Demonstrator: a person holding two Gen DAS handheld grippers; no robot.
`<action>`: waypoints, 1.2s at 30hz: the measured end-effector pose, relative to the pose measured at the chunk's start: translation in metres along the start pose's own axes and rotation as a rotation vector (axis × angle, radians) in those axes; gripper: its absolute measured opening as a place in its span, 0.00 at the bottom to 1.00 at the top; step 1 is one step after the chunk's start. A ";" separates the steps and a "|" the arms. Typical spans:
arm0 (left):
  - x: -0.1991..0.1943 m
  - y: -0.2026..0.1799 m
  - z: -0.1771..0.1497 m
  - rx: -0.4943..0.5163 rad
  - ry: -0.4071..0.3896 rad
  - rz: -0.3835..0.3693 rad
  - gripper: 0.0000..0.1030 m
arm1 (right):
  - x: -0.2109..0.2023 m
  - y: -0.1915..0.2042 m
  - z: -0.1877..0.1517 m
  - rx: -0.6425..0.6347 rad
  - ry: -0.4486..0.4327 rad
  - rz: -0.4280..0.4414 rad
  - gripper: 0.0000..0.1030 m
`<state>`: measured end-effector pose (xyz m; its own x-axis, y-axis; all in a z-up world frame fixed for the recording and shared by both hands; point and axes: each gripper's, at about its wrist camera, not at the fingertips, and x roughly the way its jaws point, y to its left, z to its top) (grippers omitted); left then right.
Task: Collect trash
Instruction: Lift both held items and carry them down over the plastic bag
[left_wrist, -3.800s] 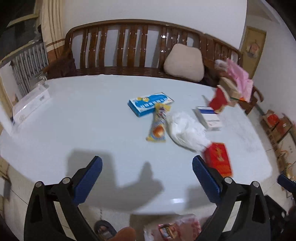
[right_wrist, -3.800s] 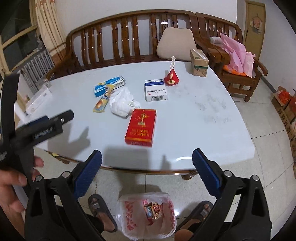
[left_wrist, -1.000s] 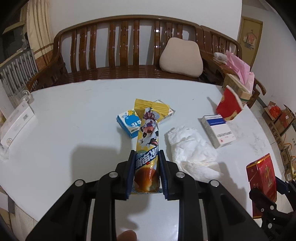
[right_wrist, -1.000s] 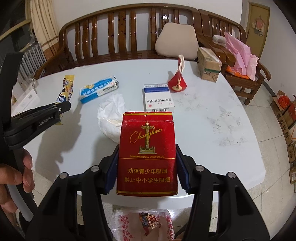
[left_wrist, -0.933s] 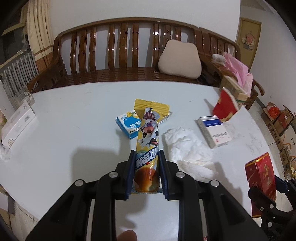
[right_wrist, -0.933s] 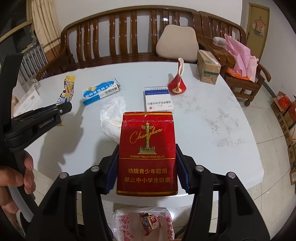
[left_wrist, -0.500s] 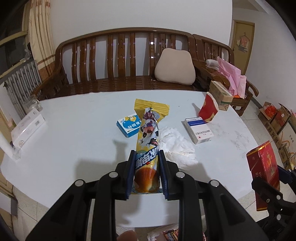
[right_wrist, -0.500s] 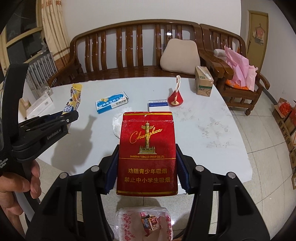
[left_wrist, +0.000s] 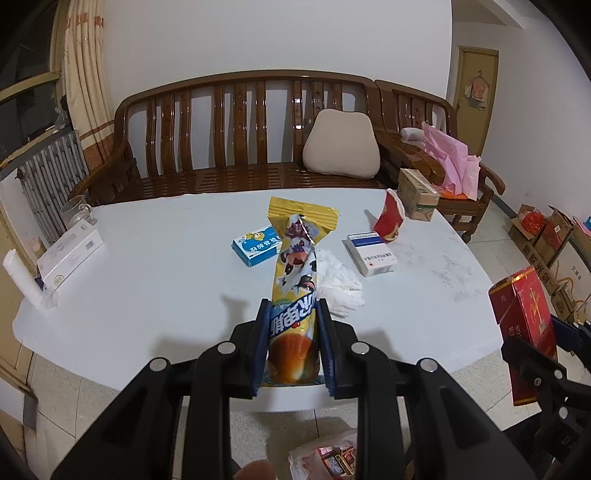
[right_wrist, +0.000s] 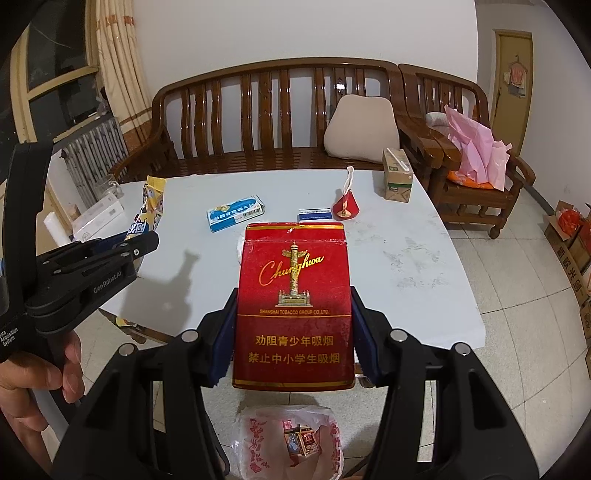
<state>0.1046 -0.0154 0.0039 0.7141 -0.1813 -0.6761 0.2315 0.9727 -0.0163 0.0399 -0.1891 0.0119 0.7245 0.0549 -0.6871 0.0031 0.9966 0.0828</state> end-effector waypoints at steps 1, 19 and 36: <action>-0.005 -0.002 -0.003 0.000 -0.004 -0.001 0.24 | -0.005 0.000 -0.001 -0.002 -0.006 0.003 0.52; -0.060 -0.019 -0.046 0.010 -0.039 0.013 0.24 | -0.060 0.000 -0.035 -0.013 -0.052 0.033 0.52; -0.058 -0.040 -0.127 0.002 0.078 -0.040 0.24 | -0.055 -0.006 -0.109 0.011 0.072 0.029 0.52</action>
<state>-0.0301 -0.0259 -0.0498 0.6506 -0.2080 -0.7304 0.2600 0.9647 -0.0432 -0.0750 -0.1915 -0.0292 0.6726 0.0888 -0.7347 -0.0095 0.9937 0.1115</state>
